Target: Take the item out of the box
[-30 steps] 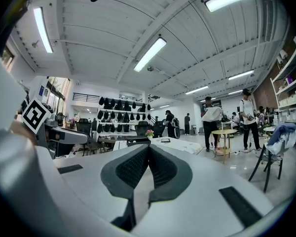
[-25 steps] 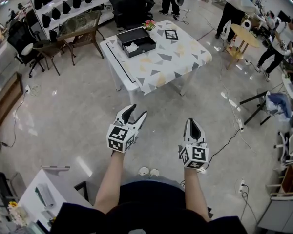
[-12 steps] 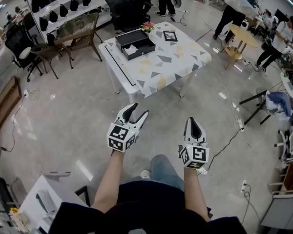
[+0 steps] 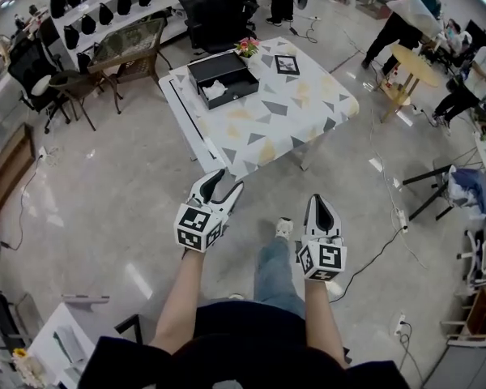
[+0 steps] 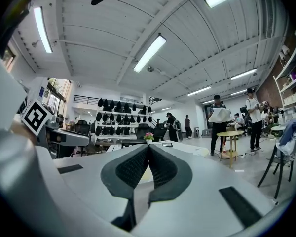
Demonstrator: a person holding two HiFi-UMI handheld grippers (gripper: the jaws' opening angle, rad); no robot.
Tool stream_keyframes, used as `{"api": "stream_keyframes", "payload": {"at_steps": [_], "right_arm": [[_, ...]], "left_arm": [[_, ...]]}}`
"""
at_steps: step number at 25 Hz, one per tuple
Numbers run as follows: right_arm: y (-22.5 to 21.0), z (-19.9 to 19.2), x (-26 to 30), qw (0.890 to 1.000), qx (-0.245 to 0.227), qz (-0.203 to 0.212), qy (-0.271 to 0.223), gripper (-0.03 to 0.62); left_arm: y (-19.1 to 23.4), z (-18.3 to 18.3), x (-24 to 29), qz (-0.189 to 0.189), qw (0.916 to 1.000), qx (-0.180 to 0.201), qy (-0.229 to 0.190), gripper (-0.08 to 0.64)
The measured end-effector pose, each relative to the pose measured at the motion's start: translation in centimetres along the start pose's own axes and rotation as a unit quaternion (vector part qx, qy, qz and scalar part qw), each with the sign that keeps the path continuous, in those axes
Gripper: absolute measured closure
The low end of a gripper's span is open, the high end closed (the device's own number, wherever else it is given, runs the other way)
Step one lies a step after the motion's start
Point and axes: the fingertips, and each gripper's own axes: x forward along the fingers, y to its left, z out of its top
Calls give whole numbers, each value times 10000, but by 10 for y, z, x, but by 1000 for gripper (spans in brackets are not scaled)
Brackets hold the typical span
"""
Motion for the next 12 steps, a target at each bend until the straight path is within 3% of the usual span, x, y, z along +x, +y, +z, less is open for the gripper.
{"api": "stream_keyframes", "payload": {"at_steps": [6,12], "right_arm": [[-51,-9,118,9995,78,302,86,591],[-72,5,240,9943,67,1028,268,591]], "left_arm": [[50,0,96,358,9993,-122,25,333],[104,7,165,1050,9937,-344,168,332]]}}
